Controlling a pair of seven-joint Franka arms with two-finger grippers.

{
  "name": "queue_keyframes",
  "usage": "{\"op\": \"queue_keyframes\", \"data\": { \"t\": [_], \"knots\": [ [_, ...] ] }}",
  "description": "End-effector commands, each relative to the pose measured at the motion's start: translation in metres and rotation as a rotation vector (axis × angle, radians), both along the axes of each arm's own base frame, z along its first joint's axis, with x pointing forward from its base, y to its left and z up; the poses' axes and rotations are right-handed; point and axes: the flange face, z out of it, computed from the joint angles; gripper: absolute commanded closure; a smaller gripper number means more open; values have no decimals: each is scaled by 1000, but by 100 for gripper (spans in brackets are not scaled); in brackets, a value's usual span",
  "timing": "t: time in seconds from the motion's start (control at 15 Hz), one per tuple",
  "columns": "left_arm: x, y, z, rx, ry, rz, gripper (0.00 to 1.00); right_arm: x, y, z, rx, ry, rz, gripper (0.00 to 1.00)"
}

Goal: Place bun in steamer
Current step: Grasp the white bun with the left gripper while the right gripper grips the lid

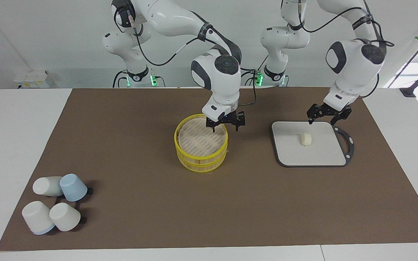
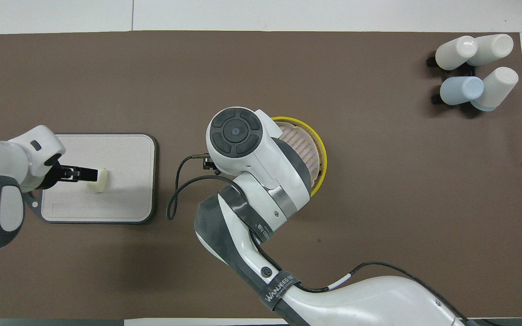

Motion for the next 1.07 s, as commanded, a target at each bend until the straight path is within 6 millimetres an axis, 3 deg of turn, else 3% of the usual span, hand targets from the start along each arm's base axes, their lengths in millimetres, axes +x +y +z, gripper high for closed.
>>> {"op": "queue_keyframes", "data": {
  "t": [0.0,0.07,0.2,0.27,0.33,0.47,0.53,0.6,0.73,0.87,1.0],
  "knots": [
    [-5,-4,-53,3,-29,-34,0,-11,-12,-4,13,-21,-20,0],
    [-7,-4,-57,5,-30,-43,0,-13,-14,-8,13,-23,-19,22],
    [-7,-4,-64,6,-21,-53,0,-17,-15,-10,11,-18,-18,89],
    [-8,-5,-67,7,-18,-55,0,-20,-11,-10,11,-18,-9,100],
    [-8,-5,-69,7,-21,-53,7,-21,-10,-10,11,-18,-7,100],
    [-8,-5,-69,7,-18,-50,36,-19,-11,-8,9,-17,-5,100],
    [-7,-6,-67,7,-15,-53,52,-11,-19,0,0,-11,9,100],
    [-7,-8,-68,7,-8,-57,60,0,-23,18,-10,3,40,100],
    [-7,-9,-68,6,2,-57,64,37,-62,58,-50,69,96,100],
    [-2,-8,-60,5,23,-54,64,49,-112,95,-64,116,197,100],
    [19,-20,-25,1,59,-44,64,53,-183,128,-82,165,272,100]
  ]
}}
